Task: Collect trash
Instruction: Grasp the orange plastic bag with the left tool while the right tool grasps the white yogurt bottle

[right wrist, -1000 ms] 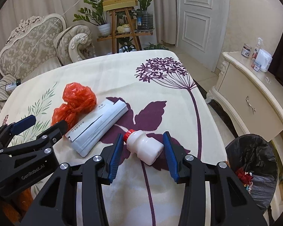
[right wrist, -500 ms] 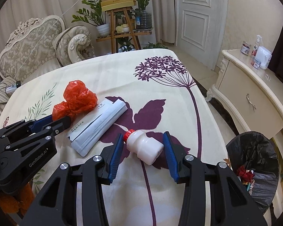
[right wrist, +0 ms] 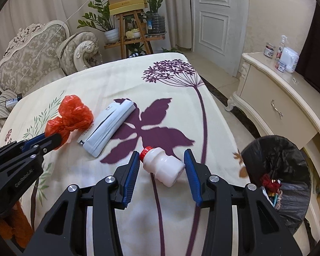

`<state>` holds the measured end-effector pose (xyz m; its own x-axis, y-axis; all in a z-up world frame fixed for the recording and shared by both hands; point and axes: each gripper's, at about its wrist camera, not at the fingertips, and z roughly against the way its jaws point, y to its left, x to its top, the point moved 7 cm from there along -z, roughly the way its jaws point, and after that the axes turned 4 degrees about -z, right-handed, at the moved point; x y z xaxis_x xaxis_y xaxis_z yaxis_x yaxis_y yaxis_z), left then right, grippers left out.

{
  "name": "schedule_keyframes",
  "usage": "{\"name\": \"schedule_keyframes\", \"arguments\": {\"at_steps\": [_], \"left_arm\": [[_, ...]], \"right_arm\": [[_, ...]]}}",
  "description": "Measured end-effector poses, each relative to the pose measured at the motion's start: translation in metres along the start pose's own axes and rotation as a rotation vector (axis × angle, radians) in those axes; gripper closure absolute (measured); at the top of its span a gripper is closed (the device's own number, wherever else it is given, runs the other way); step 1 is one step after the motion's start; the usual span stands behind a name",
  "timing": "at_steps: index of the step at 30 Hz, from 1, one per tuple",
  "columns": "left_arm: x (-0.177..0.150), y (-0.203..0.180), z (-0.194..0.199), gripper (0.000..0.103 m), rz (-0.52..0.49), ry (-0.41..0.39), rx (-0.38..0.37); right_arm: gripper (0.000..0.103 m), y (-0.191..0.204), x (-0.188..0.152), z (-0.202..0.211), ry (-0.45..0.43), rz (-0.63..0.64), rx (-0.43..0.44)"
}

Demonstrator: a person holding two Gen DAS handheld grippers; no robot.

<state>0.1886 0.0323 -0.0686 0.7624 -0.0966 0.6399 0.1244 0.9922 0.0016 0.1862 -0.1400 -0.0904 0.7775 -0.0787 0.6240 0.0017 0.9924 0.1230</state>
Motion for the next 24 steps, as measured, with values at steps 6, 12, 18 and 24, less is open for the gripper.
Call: {"name": "schedule_keyframes", "arguments": {"at_steps": [6,12,18,24], "left_arm": [[-0.017,-0.005,0.014,0.084,0.001,-0.004,0.002],[-0.031,-0.004,0.026,0.085,0.009,0.000,-0.002],[-0.037,-0.001,0.024,0.065,0.019,0.008,0.004],[-0.022,0.001,0.019,0.042,0.005,-0.026,0.020]], "right_arm": [[0.060,-0.006,-0.015,0.014,-0.002,-0.009,-0.005],[0.060,-0.009,-0.023,0.022,-0.002,-0.016,-0.005],[0.060,-0.006,-0.024,0.021,0.003,-0.015,0.000],[0.060,-0.003,-0.022,0.019,0.004,-0.012,-0.001]]}}
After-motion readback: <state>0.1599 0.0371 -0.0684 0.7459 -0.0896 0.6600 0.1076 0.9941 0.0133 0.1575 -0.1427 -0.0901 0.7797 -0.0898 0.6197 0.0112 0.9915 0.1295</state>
